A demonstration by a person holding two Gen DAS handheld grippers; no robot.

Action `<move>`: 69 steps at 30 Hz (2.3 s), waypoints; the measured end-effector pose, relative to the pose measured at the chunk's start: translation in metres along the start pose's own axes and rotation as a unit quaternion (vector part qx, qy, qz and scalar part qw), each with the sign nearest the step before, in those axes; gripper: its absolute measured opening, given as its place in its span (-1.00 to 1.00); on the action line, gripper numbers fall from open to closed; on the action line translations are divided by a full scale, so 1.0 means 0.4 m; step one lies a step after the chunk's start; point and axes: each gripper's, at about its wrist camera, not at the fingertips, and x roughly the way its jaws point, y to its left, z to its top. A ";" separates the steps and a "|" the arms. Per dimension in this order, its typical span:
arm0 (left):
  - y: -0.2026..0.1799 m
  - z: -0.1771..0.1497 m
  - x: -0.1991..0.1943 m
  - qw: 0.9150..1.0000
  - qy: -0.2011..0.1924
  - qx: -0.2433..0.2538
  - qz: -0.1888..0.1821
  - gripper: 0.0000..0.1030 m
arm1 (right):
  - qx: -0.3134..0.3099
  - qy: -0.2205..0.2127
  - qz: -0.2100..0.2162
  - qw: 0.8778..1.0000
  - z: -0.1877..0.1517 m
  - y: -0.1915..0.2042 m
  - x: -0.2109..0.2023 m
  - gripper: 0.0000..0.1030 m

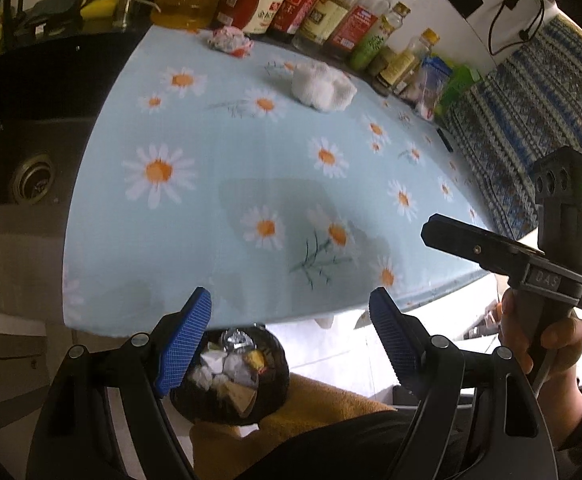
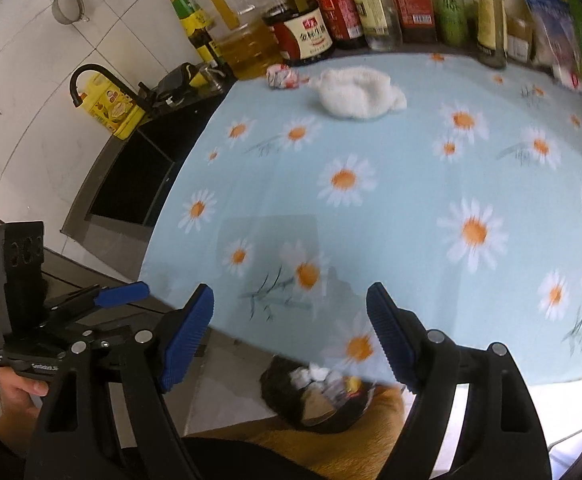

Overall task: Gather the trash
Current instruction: 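Move both grippers back up over the counter, then grasp the white towel with the right gripper, then reach to the pink crumpled wrapper and grasp it with the left gripper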

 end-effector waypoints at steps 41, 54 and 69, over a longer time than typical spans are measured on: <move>-0.005 0.388 0.110 0.992 -0.023 -0.020 0.123 0.53 | -0.143 0.021 -0.017 0.989 0.430 -0.202 0.308 -0.17; -0.003 0.452 0.179 0.992 -0.006 -0.011 0.124 0.53 | -0.138 -0.004 -0.011 0.990 0.422 -0.211 0.235 -0.57; 0.002 0.626 0.294 0.986 0.000 0.045 0.158 0.53 | -0.097 -0.038 -0.010 0.995 0.342 -0.249 0.076 -0.57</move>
